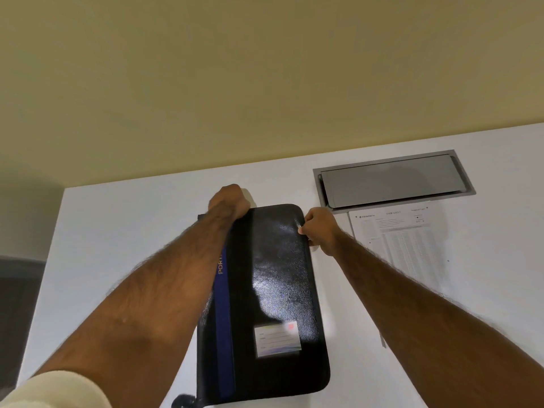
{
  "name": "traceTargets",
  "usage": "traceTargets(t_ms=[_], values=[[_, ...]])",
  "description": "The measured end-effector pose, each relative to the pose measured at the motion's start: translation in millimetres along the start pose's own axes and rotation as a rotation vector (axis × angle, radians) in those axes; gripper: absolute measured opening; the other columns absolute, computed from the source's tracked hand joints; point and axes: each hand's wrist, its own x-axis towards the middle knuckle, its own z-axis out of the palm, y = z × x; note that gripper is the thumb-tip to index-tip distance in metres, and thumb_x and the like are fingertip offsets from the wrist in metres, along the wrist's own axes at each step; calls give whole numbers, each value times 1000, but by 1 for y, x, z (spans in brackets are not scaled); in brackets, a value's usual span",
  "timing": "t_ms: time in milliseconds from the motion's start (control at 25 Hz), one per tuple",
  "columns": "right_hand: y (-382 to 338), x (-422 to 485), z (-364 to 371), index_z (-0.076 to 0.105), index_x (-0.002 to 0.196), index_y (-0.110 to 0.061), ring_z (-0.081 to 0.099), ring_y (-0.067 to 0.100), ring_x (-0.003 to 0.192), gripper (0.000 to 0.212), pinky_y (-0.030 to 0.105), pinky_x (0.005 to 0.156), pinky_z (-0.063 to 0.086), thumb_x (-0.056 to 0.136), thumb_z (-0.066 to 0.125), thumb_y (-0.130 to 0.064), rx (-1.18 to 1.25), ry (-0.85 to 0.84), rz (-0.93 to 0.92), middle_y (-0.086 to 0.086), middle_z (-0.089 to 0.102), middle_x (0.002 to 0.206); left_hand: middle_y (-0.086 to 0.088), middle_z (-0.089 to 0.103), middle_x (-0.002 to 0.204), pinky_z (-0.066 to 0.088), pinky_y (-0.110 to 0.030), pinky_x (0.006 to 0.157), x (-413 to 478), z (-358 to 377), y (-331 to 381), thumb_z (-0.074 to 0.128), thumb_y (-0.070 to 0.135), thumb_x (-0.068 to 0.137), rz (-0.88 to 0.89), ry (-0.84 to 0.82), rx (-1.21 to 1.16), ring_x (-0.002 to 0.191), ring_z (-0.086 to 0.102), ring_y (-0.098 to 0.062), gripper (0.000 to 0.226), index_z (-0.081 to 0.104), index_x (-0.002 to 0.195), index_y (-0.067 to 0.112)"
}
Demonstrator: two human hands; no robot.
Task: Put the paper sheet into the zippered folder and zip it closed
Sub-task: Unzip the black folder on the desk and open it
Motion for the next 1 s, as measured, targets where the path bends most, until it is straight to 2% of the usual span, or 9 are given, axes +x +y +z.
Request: traceTargets(t_ms=[200,320,400,520,600,680,760,880,1000], values=[[0,0,-3,62,90,-4,66,25,79,9,30,66,59,88,68,1,-7,-23,6,13,65,92,-20,63,126,51,-42,91,-2,11,32,57,12,90,81,-50,-80,113,61,-36,34,60,121,-1],[-2,0,-3,59,85,-7,63,21,75,12,27,62,57,87,69,1,6,-17,12,10,62,85,-15,68,111,48,-37,76,-3,15,46,59,14,87,119,-62,-116,94,61,-29,19,65,102,5],[-2,1,-2,56,79,-9,61,18,71,19,26,58,55,86,70,2,3,2,2,7,58,79,-11,70,105,51,-37,79,-4,20,57,55,14,87,162,-49,-137,91,61,-26,17,66,96,7],[0,3,0,57,82,-7,61,21,73,17,35,67,60,85,70,2,2,-10,-8,8,57,77,-6,70,105,53,-40,91,-9,26,71,55,17,91,242,-75,-163,95,62,-24,13,66,91,10],[0,6,-4,55,78,-9,62,23,76,19,35,70,60,87,70,-2,16,-52,-14,7,57,76,-2,65,97,47,-34,86,-10,21,71,62,28,96,297,-117,-146,90,57,-19,18,63,87,12],[0,9,-11,57,77,-9,62,21,70,17,33,65,58,92,65,-8,10,-101,-16,7,59,75,0,63,90,41,-30,79,-6,11,62,69,36,92,327,-159,-139,86,55,-17,24,67,87,13],[0,15,-17,64,92,-3,65,24,73,12,39,71,62,96,56,-10,10,-111,-25,13,65,85,1,64,87,39,-29,76,-5,4,49,74,31,88,320,-183,-126,84,56,-15,18,72,87,13],[-2,24,-22,64,113,0,67,33,98,20,47,90,58,100,51,-9,-121,-44,-147,18,67,114,3,63,85,39,-27,76,-5,6,41,76,18,87,297,-198,-126,84,55,-14,5,72,84,16],[-14,28,-26,66,119,-10,62,28,114,28,42,99,54,94,58,1,-259,-15,-265,9,64,128,9,61,75,38,-22,64,-8,10,44,74,13,87,278,-184,-215,76,55,-10,20,66,71,20]])
